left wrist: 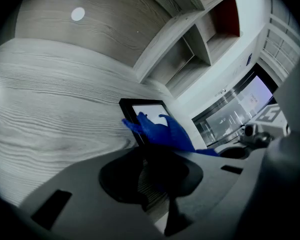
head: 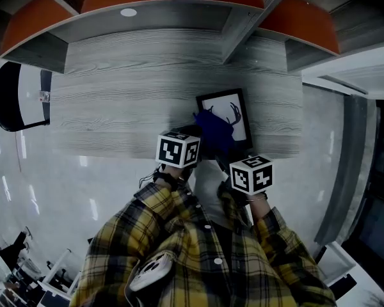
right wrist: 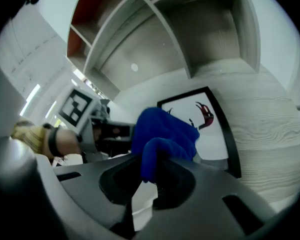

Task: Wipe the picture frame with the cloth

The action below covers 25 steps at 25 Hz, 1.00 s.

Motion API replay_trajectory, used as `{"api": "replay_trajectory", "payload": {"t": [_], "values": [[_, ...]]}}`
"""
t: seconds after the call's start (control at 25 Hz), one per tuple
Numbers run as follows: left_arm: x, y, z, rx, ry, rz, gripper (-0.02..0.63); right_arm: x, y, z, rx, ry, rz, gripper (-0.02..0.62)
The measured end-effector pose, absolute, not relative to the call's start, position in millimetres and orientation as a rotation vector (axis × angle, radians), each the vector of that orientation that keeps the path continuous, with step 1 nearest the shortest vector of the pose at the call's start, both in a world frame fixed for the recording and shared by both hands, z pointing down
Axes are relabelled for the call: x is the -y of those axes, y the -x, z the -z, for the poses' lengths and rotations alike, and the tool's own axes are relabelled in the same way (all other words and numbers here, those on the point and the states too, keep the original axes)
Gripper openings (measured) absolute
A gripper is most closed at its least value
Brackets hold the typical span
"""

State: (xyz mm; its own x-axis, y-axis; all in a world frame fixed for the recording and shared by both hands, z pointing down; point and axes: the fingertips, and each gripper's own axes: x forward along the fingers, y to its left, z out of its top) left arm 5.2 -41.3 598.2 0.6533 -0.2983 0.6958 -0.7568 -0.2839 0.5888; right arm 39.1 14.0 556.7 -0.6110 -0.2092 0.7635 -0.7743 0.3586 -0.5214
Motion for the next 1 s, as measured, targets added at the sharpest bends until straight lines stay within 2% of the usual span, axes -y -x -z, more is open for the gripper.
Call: {"api": "replay_trajectory", "payload": {"t": [0.12,0.32,1.0], "values": [[43.4,-6.7,-598.1,0.838,-1.870,-0.570,0.081,-21.8,-43.5,-585.5,1.979,-0.834,-1.157,0.041],[41.5,-4.8,-598.9,0.838,-1.863,-0.563,0.081,-19.4,-56.0,-586.8,1.969,-0.885,-1.175,0.041],[42.0,-4.9,-599.3,0.836,-1.861,-0.563,0.083,20.5,-201.5,-588.7,1.786,-1.253,-1.129,0.041]]}}
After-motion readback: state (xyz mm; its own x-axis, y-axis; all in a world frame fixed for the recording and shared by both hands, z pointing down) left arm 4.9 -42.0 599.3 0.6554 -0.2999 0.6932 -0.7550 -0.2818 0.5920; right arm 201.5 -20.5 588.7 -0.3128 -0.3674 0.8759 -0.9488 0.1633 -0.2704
